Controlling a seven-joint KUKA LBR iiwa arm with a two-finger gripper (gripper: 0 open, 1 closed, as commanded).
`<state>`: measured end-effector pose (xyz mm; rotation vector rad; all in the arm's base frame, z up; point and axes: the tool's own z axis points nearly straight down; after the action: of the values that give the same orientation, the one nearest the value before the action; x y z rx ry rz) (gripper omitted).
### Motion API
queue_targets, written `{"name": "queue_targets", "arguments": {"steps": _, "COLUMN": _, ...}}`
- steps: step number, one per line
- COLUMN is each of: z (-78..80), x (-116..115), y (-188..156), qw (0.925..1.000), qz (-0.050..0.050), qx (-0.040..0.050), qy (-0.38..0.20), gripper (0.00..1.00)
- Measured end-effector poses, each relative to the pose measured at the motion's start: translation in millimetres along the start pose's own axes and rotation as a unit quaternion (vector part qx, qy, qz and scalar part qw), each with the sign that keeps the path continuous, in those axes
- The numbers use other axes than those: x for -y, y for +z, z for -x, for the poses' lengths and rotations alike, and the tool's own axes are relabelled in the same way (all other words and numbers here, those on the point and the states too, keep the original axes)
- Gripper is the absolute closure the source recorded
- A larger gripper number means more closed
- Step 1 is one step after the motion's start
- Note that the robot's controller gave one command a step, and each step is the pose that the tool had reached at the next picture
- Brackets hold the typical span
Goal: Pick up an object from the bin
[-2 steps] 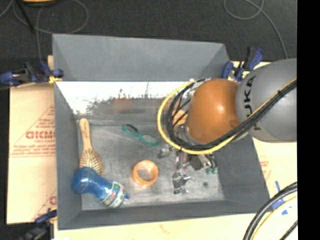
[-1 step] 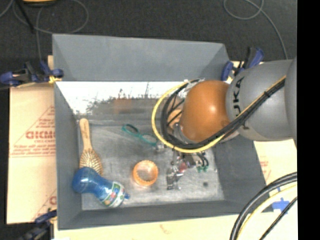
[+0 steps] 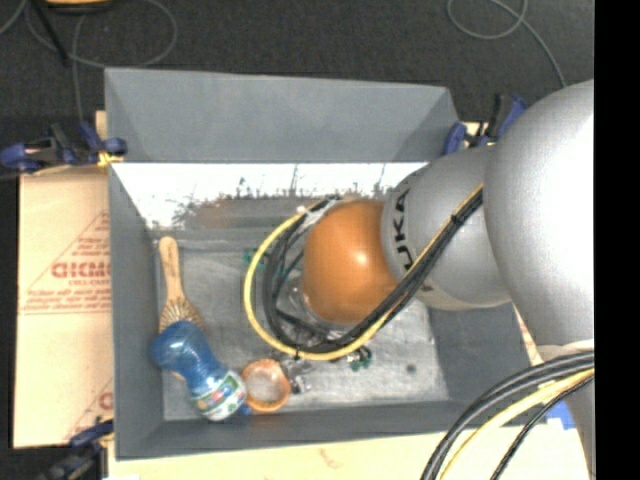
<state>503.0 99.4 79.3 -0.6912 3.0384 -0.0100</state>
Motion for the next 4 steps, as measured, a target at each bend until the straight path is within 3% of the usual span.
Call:
{"name": "queue_targets", "arguments": {"steps": 1, "z": 0.0, "x": 0.0, "y": 0.1, "qw": 1.0000, "qz": 0.000, "qx": 0.0000, "qy": 0.000, "gripper": 1.00}}
{"name": "queue_targets", "arguments": {"steps": 2, "z": -3.1, "x": -3.2, "y": -39.2, "qw": 0.9999, "qz": 0.005, "qx": -0.0126, "qy": -0.001, "gripper": 1.00}}
{"name": "queue_targets", "arguments": {"steps": 3, "z": 5.9, "x": 1.3, "y": -67.2, "qw": 0.9999, "qz": 0.006, "qx": -0.0107, "qy": 0.002, "gripper": 0.00}}
{"name": "queue_targets", "arguments": {"steps": 4, "z": 8.6, "x": 2.8, "y": -54.3, "qw": 0.9999, "qz": 0.007, "qx": -0.0111, "qy": 0.003, "gripper": 0.00}}
